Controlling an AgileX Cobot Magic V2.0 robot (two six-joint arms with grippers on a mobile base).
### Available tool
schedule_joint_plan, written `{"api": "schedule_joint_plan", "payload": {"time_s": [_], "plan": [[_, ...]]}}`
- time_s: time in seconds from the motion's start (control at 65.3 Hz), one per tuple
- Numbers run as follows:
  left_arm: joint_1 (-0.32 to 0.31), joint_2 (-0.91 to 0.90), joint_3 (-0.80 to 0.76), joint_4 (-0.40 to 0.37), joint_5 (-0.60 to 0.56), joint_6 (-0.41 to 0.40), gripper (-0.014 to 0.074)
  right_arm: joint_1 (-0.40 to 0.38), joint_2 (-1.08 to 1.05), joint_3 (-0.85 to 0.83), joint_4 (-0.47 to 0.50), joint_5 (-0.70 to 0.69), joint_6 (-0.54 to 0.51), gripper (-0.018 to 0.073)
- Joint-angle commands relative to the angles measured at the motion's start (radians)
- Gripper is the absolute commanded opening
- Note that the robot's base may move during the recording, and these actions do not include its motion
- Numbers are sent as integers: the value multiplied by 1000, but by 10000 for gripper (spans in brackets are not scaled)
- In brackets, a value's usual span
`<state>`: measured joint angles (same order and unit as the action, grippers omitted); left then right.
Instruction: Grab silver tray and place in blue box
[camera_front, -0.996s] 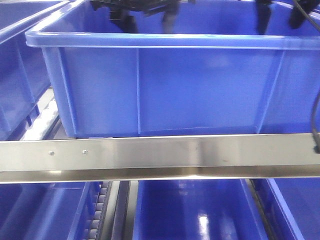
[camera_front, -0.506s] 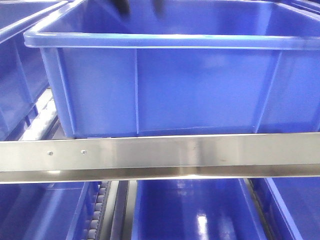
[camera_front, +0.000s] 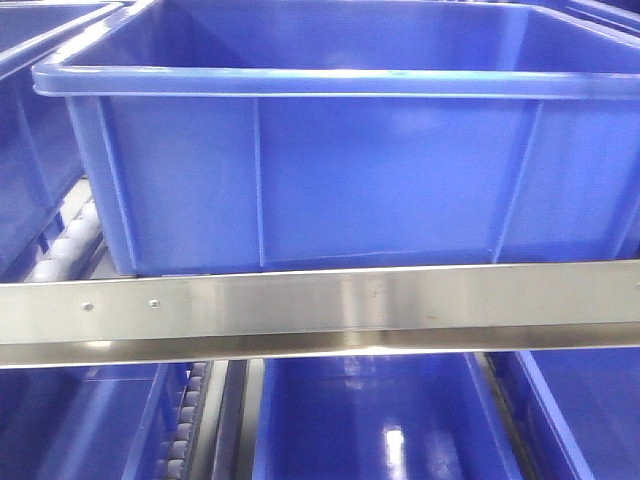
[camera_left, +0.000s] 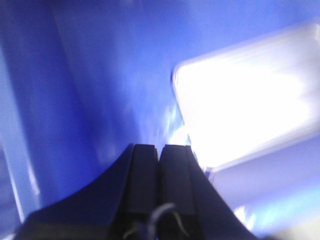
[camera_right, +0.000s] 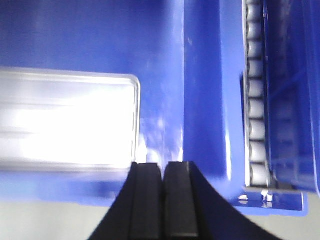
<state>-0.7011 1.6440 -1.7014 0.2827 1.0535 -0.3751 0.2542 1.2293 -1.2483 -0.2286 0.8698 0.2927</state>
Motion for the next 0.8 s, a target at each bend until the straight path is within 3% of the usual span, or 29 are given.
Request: {"api": "schedule_joint_plan", "payload": {"time_s": [0.0,0.536,0.781], "plan": [[-4,-129,92,14,-127,-10,-104,-3,-85,45,-17,-97,-24,52],[-4,-761,893,14,-644,-15,-104,-3,-563,535,-17,-282,-24,52],[-4,-1046,1117,25,-737,-15,-104,-3,-840,676,-17,-358,-24,52]]}}
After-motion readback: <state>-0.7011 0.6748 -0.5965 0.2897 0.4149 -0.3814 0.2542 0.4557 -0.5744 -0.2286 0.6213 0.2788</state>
